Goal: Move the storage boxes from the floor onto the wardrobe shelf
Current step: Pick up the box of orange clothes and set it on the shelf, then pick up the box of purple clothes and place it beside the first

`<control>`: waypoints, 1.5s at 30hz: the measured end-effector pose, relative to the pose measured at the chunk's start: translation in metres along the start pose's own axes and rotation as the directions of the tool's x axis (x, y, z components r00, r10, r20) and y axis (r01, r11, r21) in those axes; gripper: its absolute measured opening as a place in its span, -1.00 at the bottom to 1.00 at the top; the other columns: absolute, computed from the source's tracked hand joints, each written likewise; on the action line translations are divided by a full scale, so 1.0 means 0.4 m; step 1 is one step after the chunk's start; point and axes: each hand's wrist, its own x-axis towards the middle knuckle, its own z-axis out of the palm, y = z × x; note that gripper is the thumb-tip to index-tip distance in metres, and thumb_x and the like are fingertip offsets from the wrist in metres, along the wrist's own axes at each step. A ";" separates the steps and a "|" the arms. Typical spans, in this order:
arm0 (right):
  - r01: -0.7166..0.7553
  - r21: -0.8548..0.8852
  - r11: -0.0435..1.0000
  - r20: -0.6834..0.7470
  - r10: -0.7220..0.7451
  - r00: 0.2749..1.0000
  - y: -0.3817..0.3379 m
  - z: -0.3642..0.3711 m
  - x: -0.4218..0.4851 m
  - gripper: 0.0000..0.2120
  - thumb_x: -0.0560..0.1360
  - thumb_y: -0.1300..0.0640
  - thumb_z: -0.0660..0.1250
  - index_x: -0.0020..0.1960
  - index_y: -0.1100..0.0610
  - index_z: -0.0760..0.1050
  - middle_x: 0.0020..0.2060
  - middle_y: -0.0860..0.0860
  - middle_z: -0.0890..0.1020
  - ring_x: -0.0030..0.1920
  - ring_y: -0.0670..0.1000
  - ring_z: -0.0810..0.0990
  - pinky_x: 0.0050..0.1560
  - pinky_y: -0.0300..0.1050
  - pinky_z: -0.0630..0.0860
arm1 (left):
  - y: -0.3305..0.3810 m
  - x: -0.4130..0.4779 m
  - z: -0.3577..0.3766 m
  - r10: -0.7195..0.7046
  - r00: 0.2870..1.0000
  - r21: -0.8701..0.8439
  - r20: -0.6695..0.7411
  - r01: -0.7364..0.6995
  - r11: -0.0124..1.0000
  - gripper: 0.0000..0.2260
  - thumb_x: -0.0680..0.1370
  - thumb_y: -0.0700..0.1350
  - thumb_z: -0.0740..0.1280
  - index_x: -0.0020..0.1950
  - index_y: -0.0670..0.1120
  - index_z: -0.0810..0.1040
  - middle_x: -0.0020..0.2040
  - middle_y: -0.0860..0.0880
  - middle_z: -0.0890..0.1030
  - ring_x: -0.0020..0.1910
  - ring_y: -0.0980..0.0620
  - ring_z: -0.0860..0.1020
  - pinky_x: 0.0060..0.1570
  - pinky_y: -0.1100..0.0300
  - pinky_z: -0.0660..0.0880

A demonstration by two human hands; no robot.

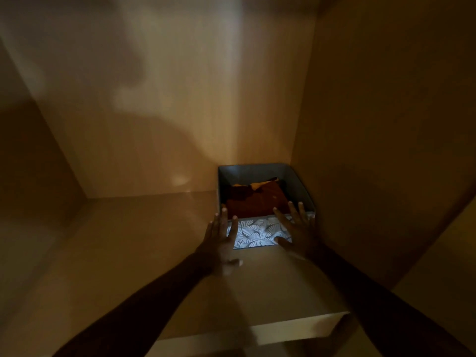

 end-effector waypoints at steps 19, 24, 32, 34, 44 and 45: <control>0.082 0.214 0.973 -0.138 -0.053 0.989 -0.061 0.015 -0.101 -0.19 0.36 -0.46 0.13 0.51 -0.23 -0.01 0.56 -0.01 -0.18 0.55 0.10 -0.25 0.48 0.30 -0.02 | 0.030 -0.092 0.035 -0.499 0.828 -0.922 -0.255 -0.054 0.383 -0.26 0.44 -0.26 0.42 0.54 -0.06 0.16 0.53 -0.01 0.24 0.48 0.00 0.27 0.38 0.01 0.35; 0.062 0.584 0.810 -0.073 -0.024 0.997 -0.218 0.039 -0.235 -0.31 0.42 -0.30 0.32 0.47 -0.31 0.12 0.56 -0.13 0.01 0.54 -0.05 -0.01 0.43 0.03 0.15 | 0.043 -0.244 0.072 -0.647 0.730 -0.970 -0.221 -0.097 0.221 -0.53 0.49 -0.40 0.35 0.39 -0.16 0.42 0.34 -0.08 0.48 0.27 -0.09 0.49 0.00 0.35 0.51; -0.135 0.939 0.317 0.192 -0.154 0.969 -0.471 0.100 -0.373 -0.37 0.43 -0.03 0.43 0.44 -0.20 0.29 0.42 -0.21 0.36 0.41 -0.20 0.32 0.31 -0.06 0.42 | 0.064 -0.551 0.154 -0.800 0.589 -0.993 -0.116 -0.062 0.098 -0.65 0.50 -0.40 0.34 0.25 -0.13 0.53 0.16 -0.12 0.61 0.11 -0.03 0.58 -0.01 0.30 0.53; -0.147 0.929 0.340 0.237 -0.240 0.941 -0.519 0.121 -0.393 -0.35 0.40 -0.11 0.40 0.45 -0.21 0.27 0.42 -0.19 0.37 0.40 -0.21 0.35 0.31 -0.14 0.41 | 0.073 -0.625 0.183 -0.839 0.537 -0.996 -0.088 -0.023 0.090 -0.67 0.51 -0.39 0.34 0.22 -0.11 0.55 0.15 -0.11 0.63 0.11 -0.04 0.59 0.03 0.20 0.52; -0.180 0.893 0.412 0.439 -0.718 0.540 -0.691 0.195 -0.521 -0.33 0.39 -0.10 0.38 0.46 -0.18 0.25 0.41 -0.11 0.41 0.34 -0.17 0.44 0.29 -0.09 0.46 | 0.316 -0.991 0.284 -0.995 -0.079 -0.997 0.058 0.041 -0.061 -0.72 0.43 -0.14 0.37 0.13 0.05 0.57 0.08 -0.04 0.67 0.04 -0.02 0.63 0.06 0.12 0.54; -0.163 0.889 0.428 0.448 -0.741 0.500 -0.703 0.210 -0.540 -0.34 0.40 -0.08 0.38 0.46 -0.18 0.26 0.39 -0.11 0.43 0.33 -0.17 0.45 0.30 -0.05 0.46 | 0.356 -1.016 0.298 -0.988 -0.135 -0.996 0.069 0.048 -0.076 -0.72 0.45 -0.15 0.38 0.14 0.04 0.57 0.08 -0.02 0.67 0.04 -0.01 0.63 0.06 0.13 0.54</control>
